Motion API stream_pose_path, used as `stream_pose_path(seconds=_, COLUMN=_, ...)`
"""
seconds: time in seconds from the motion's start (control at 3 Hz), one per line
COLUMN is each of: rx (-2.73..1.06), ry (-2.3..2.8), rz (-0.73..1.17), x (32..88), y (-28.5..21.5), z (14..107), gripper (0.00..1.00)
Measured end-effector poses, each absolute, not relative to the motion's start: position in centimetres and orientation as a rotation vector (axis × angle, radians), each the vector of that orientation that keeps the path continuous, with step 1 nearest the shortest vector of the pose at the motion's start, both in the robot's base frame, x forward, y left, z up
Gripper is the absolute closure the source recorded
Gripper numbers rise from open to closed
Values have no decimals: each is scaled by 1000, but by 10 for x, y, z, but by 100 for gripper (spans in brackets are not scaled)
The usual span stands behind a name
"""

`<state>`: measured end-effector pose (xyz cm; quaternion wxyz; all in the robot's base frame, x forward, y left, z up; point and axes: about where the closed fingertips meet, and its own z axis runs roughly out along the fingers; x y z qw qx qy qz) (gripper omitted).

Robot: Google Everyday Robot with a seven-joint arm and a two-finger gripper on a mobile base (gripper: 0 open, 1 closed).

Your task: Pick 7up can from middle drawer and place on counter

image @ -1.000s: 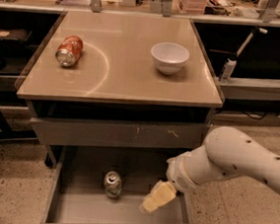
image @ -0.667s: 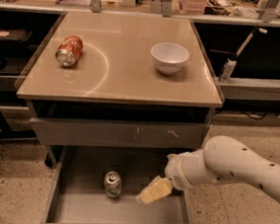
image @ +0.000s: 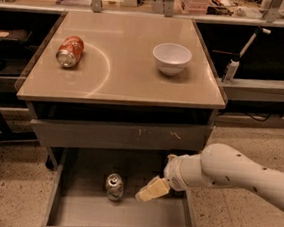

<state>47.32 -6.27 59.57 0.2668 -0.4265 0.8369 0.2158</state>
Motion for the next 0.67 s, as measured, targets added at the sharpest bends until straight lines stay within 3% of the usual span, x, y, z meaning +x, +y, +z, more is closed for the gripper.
stream_pose_path(seconds=0.33, rx=-1136, ry=2258, rz=621, x=470, y=-52, z=583, gripper=0)
stream_pose_path(seconds=0.67, rx=-1159, ry=2186, rz=715, x=483, y=1, z=536, gripper=0)
